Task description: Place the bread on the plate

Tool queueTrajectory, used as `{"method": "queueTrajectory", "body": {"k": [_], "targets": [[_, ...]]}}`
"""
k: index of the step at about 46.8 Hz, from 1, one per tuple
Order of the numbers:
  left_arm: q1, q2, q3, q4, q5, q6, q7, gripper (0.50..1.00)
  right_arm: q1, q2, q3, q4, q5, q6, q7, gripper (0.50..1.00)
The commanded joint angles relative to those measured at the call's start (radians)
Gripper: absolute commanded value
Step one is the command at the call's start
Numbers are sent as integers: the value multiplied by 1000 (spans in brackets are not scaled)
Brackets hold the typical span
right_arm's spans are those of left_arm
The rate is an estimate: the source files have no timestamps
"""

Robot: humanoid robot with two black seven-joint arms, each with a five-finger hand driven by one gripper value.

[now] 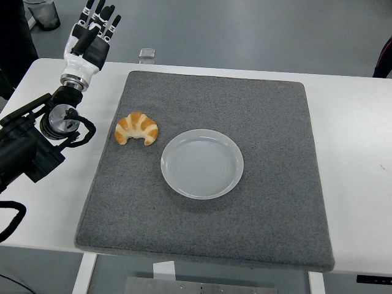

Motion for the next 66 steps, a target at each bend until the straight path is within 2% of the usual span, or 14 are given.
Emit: {"method": "queueTrajectory", "body": {"k": [1,7,13,22,28,34,38,43,49,54,66], "targets": [[3,-1,0,-1,0,0,-3,994,0,0,0,0,0,0,0,952],[-1,0,15,0,8,32,-11,994,0,0,0,0,0,0,0,952],[-6,11,21,-1,50,-12,-11,996,0,0,0,0,0,1,0,952],[-35,28,32,-4,418,-21,2,994,0,0,0,0,0,0,0,952],[-69,104,86,-35,661,-9,-1,988,0,0,0,0,0,0,0,952],[-95,181,110,-58,759,-11,-1,986,0,0,0,0,0,1,1,952],[-124,249,204,-90,814,-35,0,986,0,0,0,0,0,0,0,952],[-173,335,330,-162,844,-124,0,990,0,0,0,0,0,1,0,952],[-222,408,455,-227,883,-144,2,992,0,0,0,0,0,0,0,952],[-259,439,544,-267,1003,-143,0,992,0,0,0,0,0,0,0,952],[-276,439,555,-291,1221,-77,2,990,0,0,0,0,0,0,0,952]]}}
